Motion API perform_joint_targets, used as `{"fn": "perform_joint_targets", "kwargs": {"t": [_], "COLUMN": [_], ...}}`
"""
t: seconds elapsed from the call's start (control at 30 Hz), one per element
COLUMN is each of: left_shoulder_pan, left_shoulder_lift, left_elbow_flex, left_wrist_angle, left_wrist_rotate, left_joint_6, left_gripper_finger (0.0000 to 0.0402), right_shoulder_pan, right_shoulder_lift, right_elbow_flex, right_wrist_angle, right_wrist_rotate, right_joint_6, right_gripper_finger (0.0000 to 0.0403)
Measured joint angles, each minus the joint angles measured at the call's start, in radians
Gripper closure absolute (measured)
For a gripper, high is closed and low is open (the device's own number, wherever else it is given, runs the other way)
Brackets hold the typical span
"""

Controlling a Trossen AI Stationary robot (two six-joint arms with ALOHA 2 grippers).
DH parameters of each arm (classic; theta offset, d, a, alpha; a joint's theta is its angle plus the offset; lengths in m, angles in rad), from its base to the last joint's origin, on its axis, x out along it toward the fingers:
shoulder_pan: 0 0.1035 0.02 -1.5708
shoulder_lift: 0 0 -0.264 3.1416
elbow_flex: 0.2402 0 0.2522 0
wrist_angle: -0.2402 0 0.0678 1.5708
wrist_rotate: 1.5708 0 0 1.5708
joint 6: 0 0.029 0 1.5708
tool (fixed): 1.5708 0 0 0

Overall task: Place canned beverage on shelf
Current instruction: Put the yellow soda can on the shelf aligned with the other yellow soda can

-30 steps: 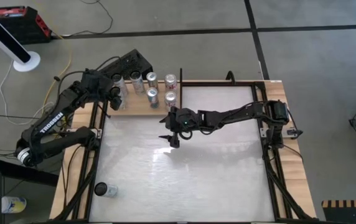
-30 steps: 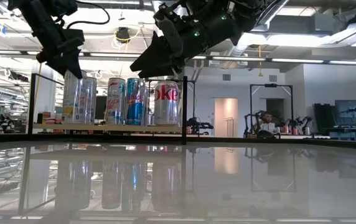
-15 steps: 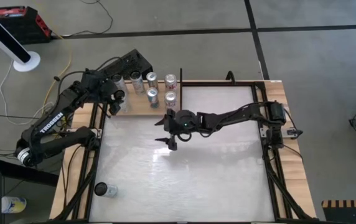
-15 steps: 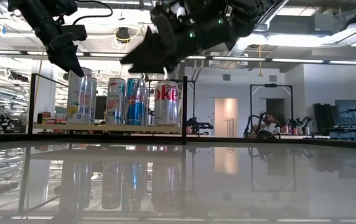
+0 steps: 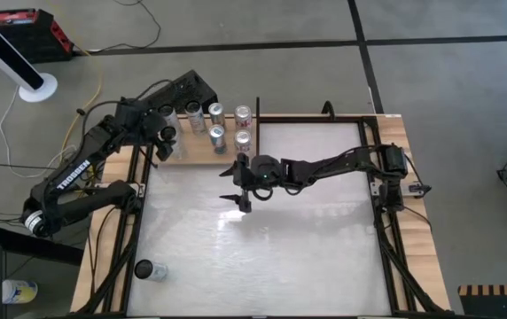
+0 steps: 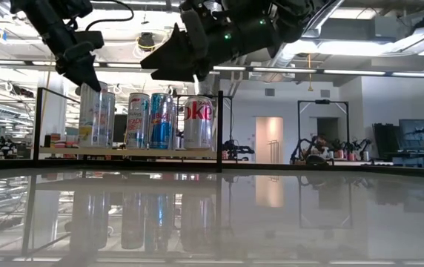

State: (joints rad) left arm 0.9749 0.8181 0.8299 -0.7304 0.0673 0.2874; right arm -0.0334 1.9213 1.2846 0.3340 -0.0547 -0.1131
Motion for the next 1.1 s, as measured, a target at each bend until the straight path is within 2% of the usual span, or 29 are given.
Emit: {"fn": "perform_joint_targets", "kwargs": {"t": [0.43, 0.57, 0.63, 0.77, 0.87, 1.0, 1.1], "left_shoulder_pan": [-0.007, -0.065, -0.122, -0.284, -0.414, -0.538, -0.582], "left_shoulder_lift": [0.0, -0.001, 0.004, 0.041, 0.077, 0.129, 0.176], "left_elbow_flex": [0.066, 0.08, 0.08, 0.08, 0.08, 0.08, 0.08], "left_wrist_angle": [0.075, 0.084, 0.084, 0.104, 0.131, 0.104, 0.047], "left_wrist_rotate": [0.028, 0.093, 0.091, -0.01, -0.165, -0.431, -0.502], "left_joint_6": [-0.013, -0.054, -0.064, -0.07, -0.064, -0.055, -0.058], "left_gripper_finger": [0.0077, 0.0077, 0.0082, 0.0106, 0.0136, 0.0202, 0.027], "right_shoulder_pan": [-0.003, -0.01, -0.016, -0.022, -0.025, -0.029, -0.029], "right_shoulder_lift": [0.0, 0.0, 0.0, 0.0, 0.0, 0.0, 0.0], "right_elbow_flex": [0.0, 0.0, 0.0, 0.0, 0.0, 0.0, 0.0], "right_wrist_angle": [-0.005, -0.007, -0.007, -0.004, -0.004, -0.004, -0.006], "right_wrist_rotate": [0.0, 0.0, 0.001, 0.001, 0.001, 0.002, 0.003], "right_joint_6": [0.0, 0.0, 0.0, 0.0, 0.0, 0.015, 0.014], "right_gripper_finger": [0.0047, 0.0047, 0.0047, 0.0047, 0.0047, 0.0047, 0.0047]}}
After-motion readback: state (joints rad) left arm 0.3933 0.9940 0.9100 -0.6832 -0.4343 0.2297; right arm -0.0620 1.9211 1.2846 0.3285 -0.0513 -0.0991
